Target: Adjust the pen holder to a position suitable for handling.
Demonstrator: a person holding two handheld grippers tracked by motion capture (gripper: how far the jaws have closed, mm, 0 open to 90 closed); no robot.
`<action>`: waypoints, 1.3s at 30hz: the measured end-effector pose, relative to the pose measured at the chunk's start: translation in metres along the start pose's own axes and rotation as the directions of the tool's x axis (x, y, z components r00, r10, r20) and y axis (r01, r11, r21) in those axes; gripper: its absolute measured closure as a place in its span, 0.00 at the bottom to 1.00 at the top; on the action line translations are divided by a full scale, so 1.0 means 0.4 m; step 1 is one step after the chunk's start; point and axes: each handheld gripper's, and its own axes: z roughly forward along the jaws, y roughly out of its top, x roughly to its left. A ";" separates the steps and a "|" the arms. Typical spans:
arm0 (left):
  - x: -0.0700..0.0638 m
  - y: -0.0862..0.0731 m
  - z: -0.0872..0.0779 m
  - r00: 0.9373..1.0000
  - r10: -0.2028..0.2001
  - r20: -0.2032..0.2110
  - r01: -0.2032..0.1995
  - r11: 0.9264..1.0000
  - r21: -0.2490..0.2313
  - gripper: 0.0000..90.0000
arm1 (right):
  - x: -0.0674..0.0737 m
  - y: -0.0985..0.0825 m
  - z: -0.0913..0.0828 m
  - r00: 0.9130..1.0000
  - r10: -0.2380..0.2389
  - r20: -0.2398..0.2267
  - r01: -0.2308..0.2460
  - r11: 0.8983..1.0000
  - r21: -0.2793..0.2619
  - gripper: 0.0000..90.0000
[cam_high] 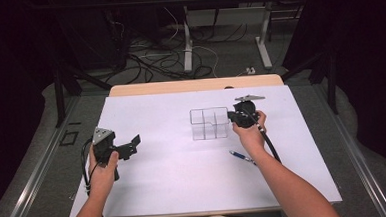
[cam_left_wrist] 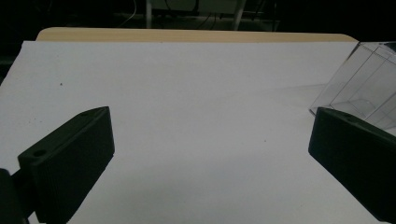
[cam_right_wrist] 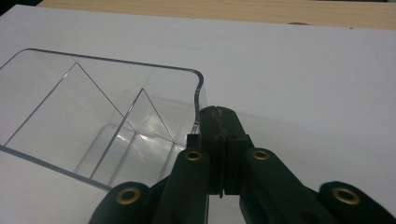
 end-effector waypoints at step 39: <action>0.000 0.000 0.001 1.000 0.004 0.003 -0.004 1.000 0.001 0.00 | 0.040 -0.003 -0.024 0.995 -0.053 -0.090 0.053 0.999 -0.009 0.88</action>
